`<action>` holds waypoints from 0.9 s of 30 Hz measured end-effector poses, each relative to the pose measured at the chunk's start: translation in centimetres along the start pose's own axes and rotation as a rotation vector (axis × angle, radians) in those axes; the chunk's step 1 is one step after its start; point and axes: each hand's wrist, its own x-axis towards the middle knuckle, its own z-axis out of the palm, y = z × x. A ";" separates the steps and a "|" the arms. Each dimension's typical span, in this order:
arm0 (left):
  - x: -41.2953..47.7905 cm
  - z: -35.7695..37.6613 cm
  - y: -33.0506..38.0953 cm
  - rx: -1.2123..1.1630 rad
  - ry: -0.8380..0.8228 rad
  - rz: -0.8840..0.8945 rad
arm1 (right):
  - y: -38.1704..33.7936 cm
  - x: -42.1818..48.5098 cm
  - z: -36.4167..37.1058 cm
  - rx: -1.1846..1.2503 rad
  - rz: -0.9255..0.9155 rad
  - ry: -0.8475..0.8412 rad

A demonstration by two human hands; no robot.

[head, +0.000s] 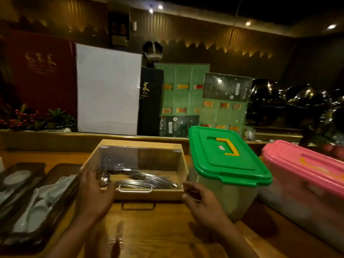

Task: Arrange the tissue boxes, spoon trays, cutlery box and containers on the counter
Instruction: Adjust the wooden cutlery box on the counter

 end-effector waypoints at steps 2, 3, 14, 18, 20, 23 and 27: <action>-1.6 0.9 1.9 0.007 -0.055 0.071 | -1.2 -1.7 -2.4 -0.104 -0.177 0.143; -2.5 1.4 3.0 -0.014 -0.096 0.101 | -1.3 -2.2 -3.6 -0.191 -0.267 0.261; -10.9 6.5 12.5 -0.165 -0.476 0.248 | 3.5 -0.3 -13.6 -0.967 -0.186 0.400; -12.0 8.3 15.5 -0.291 -0.576 0.130 | 4.2 -0.1 -15.5 -0.948 -0.245 0.379; -12.6 9.4 17.1 -0.425 -0.616 0.065 | 4.6 -0.3 -16.4 -0.937 -0.287 0.356; -14.1 11.7 19.3 -0.566 -0.594 0.019 | 5.4 -0.9 -18.5 -0.919 -0.350 0.306; -16.3 14.7 21.6 -0.584 -0.444 0.007 | 7.0 -2.2 -21.3 -0.889 -0.467 0.265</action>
